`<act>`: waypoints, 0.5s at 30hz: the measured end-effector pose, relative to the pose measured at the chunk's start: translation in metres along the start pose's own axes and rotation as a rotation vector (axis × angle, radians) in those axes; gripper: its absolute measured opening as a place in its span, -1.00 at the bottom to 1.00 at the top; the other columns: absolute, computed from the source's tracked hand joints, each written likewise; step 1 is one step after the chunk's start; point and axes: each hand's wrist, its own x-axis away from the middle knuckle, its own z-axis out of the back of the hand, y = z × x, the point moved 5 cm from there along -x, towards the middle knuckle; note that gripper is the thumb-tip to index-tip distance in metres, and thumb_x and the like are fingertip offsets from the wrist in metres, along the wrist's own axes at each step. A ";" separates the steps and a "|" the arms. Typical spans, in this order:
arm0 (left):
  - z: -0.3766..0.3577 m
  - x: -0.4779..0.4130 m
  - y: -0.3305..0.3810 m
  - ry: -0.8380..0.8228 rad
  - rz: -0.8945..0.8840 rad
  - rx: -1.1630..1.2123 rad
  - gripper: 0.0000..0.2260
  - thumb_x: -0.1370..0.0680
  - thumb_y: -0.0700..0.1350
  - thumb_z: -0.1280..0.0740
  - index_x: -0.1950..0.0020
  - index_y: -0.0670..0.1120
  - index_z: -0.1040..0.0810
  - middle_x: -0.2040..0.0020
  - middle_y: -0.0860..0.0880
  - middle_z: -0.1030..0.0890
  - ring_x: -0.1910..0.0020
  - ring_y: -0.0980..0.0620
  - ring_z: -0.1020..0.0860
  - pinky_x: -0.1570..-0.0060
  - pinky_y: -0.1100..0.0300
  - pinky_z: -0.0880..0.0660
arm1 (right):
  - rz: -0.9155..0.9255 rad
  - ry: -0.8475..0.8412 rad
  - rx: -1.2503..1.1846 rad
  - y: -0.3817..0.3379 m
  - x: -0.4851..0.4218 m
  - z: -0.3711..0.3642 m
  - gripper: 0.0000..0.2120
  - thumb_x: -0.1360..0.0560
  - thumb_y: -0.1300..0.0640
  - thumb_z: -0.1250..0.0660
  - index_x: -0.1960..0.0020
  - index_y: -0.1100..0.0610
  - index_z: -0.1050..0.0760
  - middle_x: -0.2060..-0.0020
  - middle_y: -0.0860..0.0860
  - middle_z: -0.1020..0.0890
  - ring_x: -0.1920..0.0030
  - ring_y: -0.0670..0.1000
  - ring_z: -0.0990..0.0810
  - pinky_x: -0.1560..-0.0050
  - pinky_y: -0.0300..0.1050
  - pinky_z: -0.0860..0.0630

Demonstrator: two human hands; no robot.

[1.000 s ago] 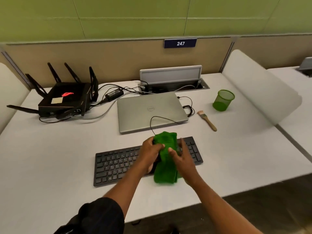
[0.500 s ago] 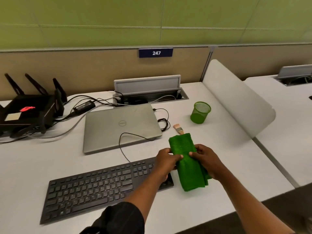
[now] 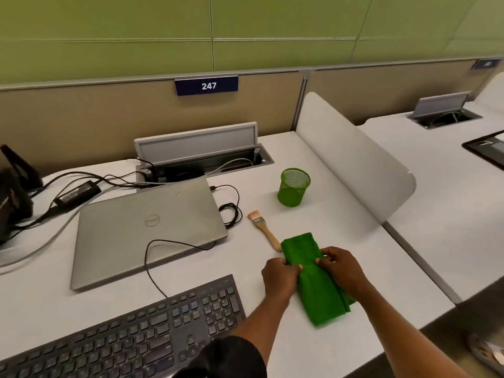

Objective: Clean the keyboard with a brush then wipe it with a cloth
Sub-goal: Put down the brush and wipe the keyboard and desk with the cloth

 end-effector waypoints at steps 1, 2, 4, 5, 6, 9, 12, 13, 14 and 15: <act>-0.003 -0.003 -0.001 0.012 0.005 -0.014 -0.85 -0.43 -0.05 -0.51 0.12 -0.13 -0.72 0.20 -0.08 -0.72 0.12 -0.10 -0.68 0.06 -0.01 -0.62 | -0.003 0.011 0.023 0.002 -0.003 0.001 -0.90 -0.48 0.16 -0.44 0.07 -0.03 -0.61 0.25 -0.06 -0.65 0.19 -0.06 -0.61 0.25 -0.23 -0.41; -0.006 -0.006 -0.002 0.025 0.010 -0.030 -0.83 -0.41 -0.03 -0.52 0.13 -0.12 -0.72 0.21 -0.07 -0.72 0.13 -0.10 -0.68 0.07 -0.01 -0.62 | -0.006 0.020 0.045 0.004 -0.005 0.001 -0.88 -0.48 0.16 -0.45 0.07 -0.05 -0.59 0.25 -0.08 -0.63 0.18 -0.07 -0.59 0.25 -0.27 -0.38; -0.010 -0.010 -0.006 0.047 0.029 -0.055 -0.81 -0.40 -0.01 -0.54 0.14 -0.11 -0.72 0.21 -0.07 -0.72 0.14 -0.10 -0.69 0.08 -0.01 -0.63 | -0.004 0.034 0.084 0.007 -0.009 -0.001 -0.87 -0.47 0.15 -0.46 0.07 -0.05 -0.57 0.24 -0.12 -0.60 0.16 -0.09 -0.56 0.25 -0.34 -0.35; -0.011 -0.012 -0.007 0.052 0.039 -0.065 -0.81 -0.40 0.00 -0.55 0.14 -0.11 -0.72 0.21 -0.07 -0.72 0.14 -0.10 -0.69 0.08 0.00 -0.63 | 0.000 0.039 0.102 0.009 -0.010 -0.002 -0.87 -0.47 0.15 -0.46 0.05 -0.04 -0.58 0.23 -0.13 -0.59 0.15 -0.09 -0.55 0.24 -0.37 -0.33; -0.012 -0.015 -0.010 0.056 0.044 -0.074 -0.81 -0.39 0.00 -0.55 0.16 -0.11 -0.71 0.22 -0.07 -0.72 0.15 -0.10 -0.69 0.09 0.00 -0.63 | 0.006 0.044 0.118 0.010 -0.011 -0.004 -0.88 -0.47 0.15 -0.46 0.02 -0.01 -0.59 0.22 -0.13 -0.58 0.14 -0.09 -0.54 0.23 -0.38 -0.33; -0.014 -0.021 -0.016 0.069 0.076 -0.094 -0.78 -0.36 0.02 -0.56 0.27 -0.12 -0.67 0.28 -0.07 -0.70 0.20 -0.11 -0.70 0.13 0.01 -0.65 | 0.020 0.062 0.152 0.012 -0.014 -0.007 -0.84 -0.47 0.16 -0.46 -0.05 0.07 -0.62 0.15 -0.06 -0.59 0.07 -0.05 -0.54 0.15 -0.23 -0.35; -0.012 -0.023 -0.017 0.074 0.097 -0.126 -0.72 -0.37 0.05 -0.57 0.32 -0.12 -0.60 0.28 -0.09 -0.70 0.19 -0.10 -0.69 0.14 0.09 -0.62 | 0.016 0.057 0.191 0.010 -0.016 -0.010 -0.79 -0.47 0.13 -0.46 -0.11 0.06 -0.62 0.09 -0.05 -0.59 0.02 -0.06 -0.53 0.03 -0.19 -0.37; -0.010 -0.021 -0.017 0.078 0.101 -0.119 -0.72 -0.38 0.06 -0.57 0.29 -0.12 -0.62 0.28 -0.09 -0.70 0.19 -0.10 -0.70 0.13 0.09 -0.61 | 0.014 0.054 0.203 0.009 -0.016 -0.011 -0.77 -0.47 0.12 -0.46 -0.12 0.06 -0.61 0.07 -0.04 -0.60 0.01 -0.06 -0.54 0.01 -0.17 -0.39; -0.008 -0.020 -0.016 0.079 0.099 -0.111 -0.72 -0.39 0.07 -0.57 0.27 -0.13 -0.64 0.27 -0.08 -0.70 0.18 -0.09 -0.70 0.12 0.10 -0.61 | 0.013 0.053 0.214 0.009 -0.017 -0.012 -0.76 -0.47 0.11 -0.46 -0.13 0.05 -0.61 0.04 -0.03 -0.63 -0.01 -0.04 -0.56 -0.02 -0.15 -0.42; -0.007 -0.020 -0.016 0.066 0.102 -0.110 -0.72 -0.40 0.07 -0.56 0.25 -0.14 -0.66 0.26 -0.08 -0.71 0.16 -0.09 -0.70 0.12 0.11 -0.60 | 0.008 0.052 0.224 0.009 -0.017 -0.013 -0.76 -0.47 0.10 -0.46 -0.13 0.04 -0.61 0.00 -0.01 -0.65 -0.05 -0.02 -0.59 -0.05 -0.12 -0.46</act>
